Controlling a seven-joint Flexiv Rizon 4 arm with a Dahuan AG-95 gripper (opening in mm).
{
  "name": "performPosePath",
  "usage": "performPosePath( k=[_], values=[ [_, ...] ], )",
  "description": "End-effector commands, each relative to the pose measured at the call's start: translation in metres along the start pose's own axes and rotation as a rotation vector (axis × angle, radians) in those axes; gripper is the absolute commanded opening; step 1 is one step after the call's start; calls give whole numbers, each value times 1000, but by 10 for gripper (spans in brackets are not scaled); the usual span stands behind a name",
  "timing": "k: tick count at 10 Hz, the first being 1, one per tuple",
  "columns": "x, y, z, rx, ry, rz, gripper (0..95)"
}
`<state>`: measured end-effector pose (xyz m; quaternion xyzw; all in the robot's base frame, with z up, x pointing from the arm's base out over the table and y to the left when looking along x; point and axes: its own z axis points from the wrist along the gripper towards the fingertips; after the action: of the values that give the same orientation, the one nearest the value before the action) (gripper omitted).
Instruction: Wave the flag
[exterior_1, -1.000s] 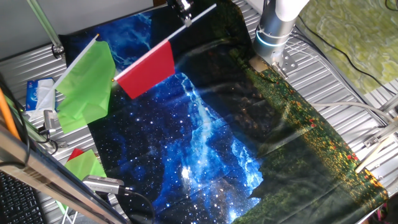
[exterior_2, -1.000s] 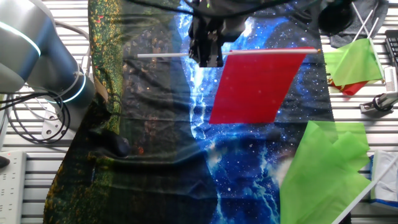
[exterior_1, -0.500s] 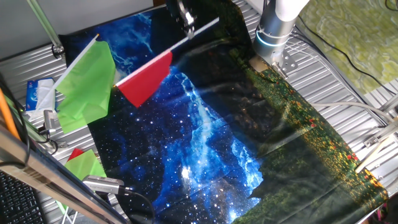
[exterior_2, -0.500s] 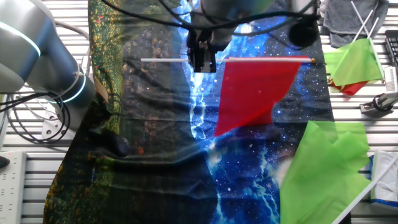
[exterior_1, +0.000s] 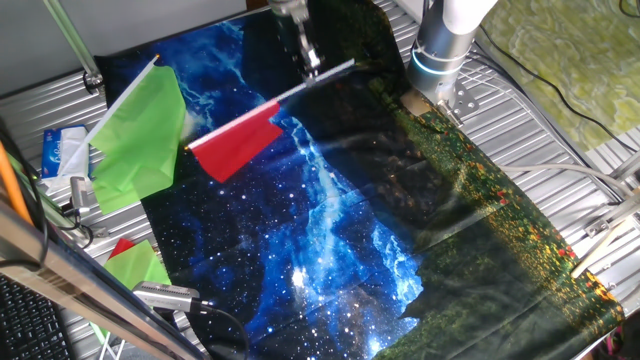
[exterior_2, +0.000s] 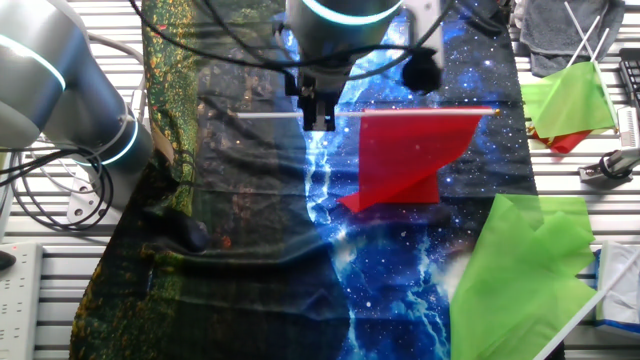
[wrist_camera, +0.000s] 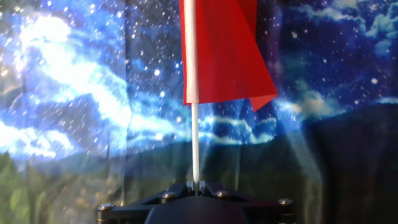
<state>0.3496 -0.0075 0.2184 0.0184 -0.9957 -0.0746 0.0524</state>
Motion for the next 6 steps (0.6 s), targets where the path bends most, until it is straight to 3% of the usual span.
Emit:
performPosePath(
  k=[1,4,6],
  values=[
    [-3,0,20,14,-25,7,0],
    [-4,6,32,22,-39,16,0],
    [-5,11,38,23,-69,14,0]
  ],
)
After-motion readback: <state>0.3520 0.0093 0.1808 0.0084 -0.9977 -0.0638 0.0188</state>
